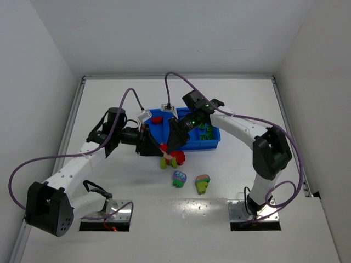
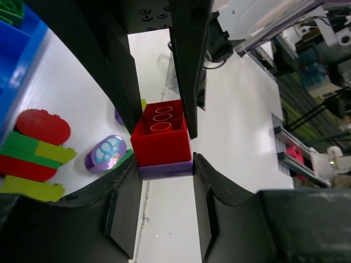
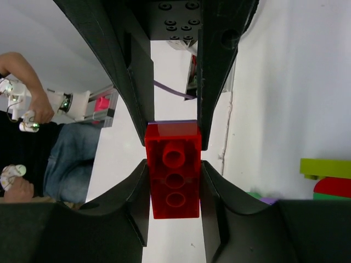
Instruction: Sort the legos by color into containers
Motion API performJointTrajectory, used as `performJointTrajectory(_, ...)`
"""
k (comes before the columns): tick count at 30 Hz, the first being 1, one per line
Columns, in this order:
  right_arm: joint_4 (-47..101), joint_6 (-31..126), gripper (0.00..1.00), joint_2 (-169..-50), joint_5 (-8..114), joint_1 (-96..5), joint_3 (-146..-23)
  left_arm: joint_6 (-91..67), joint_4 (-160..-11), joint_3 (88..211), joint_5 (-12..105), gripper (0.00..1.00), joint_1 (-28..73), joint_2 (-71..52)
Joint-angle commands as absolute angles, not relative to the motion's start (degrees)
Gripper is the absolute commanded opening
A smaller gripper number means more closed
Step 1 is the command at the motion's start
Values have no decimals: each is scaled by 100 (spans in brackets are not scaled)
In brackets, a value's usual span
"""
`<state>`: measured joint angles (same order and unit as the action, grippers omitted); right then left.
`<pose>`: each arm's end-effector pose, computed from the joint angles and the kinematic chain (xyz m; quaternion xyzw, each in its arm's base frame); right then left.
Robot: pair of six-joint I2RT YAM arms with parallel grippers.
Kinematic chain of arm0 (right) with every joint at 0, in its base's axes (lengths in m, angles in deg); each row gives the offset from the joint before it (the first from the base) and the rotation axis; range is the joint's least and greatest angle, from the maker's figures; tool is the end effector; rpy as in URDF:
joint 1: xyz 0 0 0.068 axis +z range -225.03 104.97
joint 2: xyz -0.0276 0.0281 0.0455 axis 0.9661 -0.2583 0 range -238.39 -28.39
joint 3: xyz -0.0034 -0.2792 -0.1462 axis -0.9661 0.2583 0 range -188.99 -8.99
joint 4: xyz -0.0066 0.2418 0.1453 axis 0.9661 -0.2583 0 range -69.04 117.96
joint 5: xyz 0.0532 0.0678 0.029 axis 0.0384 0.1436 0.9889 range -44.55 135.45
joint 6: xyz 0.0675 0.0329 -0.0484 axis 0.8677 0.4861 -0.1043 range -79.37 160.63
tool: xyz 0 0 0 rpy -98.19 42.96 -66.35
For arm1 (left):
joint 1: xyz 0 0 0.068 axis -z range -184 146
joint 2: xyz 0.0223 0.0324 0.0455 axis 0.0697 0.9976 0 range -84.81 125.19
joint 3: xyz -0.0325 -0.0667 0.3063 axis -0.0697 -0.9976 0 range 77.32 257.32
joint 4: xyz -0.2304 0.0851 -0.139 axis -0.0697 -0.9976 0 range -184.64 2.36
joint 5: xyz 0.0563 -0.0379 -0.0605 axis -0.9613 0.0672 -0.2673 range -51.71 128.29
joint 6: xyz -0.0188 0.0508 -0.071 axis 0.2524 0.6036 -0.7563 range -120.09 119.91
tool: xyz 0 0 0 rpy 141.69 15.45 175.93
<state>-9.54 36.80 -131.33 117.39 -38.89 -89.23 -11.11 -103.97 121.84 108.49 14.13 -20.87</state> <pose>0.2843 0.3014 0.2799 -0.4093 0.6834 0.6030 0.0420 0.2036 -0.1454 0.2985 0.3067 0.7106 -0.5892 0.2322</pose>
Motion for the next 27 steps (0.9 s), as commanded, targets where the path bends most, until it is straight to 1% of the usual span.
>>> performJointTrajectory(1,-641,3738,8,-12763,11963,-4381,-8976,-984,-10310,12013,10975,11,1481,-2407)
performJointTrajectory(8,-641,3808,8,-12482,12025,-5156,-8976,-1168,-10196,11706,10791,9,1481,-2680)
performJointTrajectory(12,-527,3808,8,-12201,11973,-5525,-8766,-1169,-10108,11941,10405,9,1481,-2558)
performJointTrajectory(14,-299,3940,8,-12042,11885,-5753,-8529,-1082,-10231,12196,9581,9,1481,-2365)
performJointTrajectory(15,-168,4010,8,-11946,11771,-5824,-8423,-1003,-10397,12537,9221,9,1481,-2059)
performJointTrajectory(16,-10,4245,8,-11718,11709,-5894,-8196,-1002,-10477,12731,8512,9,1481,-1882)
performJointTrajectory(18,465,4562,8,-11349,11455,-6087,-7862,-940,-10591,13294,7780,9,1481,-1322)
performJointTrajectory(21,747,4704,8,-11058,11331,-6255,-7649,-940,-10592,13934,7312,9,1603,-784)
performJointTrajectory(25,871,4827,8,-10732,11181,-6465,-7447,-940,-10592,14543,5863,9,1877,191)
performJointTrajectory(26,871,4828,8,-10680,11181,-6466,-7447,-888,-10592,14631,5746,9,1964,194)
performJointTrajectory(27,871,4828,8,-10609,11181,-6466,-7447,-887,-10592,14806,5676,9,1965,507)
